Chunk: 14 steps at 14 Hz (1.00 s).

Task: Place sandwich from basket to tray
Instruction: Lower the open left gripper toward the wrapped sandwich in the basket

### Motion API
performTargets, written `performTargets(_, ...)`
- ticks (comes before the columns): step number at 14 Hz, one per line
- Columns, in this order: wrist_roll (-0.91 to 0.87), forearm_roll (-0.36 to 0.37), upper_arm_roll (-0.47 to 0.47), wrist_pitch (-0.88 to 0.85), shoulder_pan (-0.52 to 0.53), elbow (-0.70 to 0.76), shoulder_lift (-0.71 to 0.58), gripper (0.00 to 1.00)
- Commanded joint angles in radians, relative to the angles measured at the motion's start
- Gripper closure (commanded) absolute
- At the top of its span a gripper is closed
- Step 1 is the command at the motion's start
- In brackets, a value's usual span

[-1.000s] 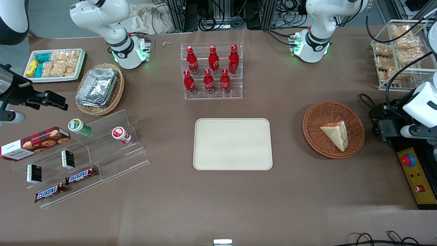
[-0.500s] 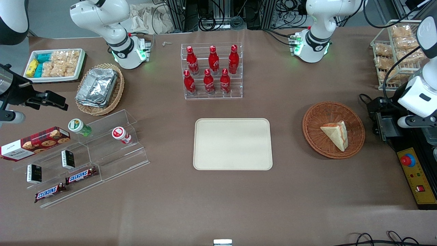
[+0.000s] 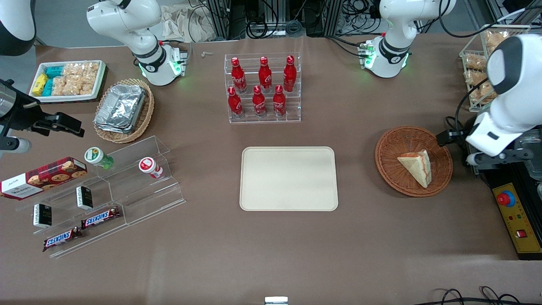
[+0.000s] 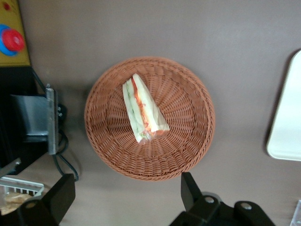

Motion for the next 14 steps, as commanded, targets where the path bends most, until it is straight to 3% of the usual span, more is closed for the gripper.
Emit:
performTargets(1, -0.042, -0.017, -0.004, 0.074, 0.007, -0.103, -0.023, 0.00)
performTargets(7, -0.119, -0.020, -0.003, 0.197, 0.017, -0.116, 0.130, 0.00)
performTargets(14, -0.140, -0.043, -0.003, 0.330, 0.038, -0.200, 0.195, 0.00)
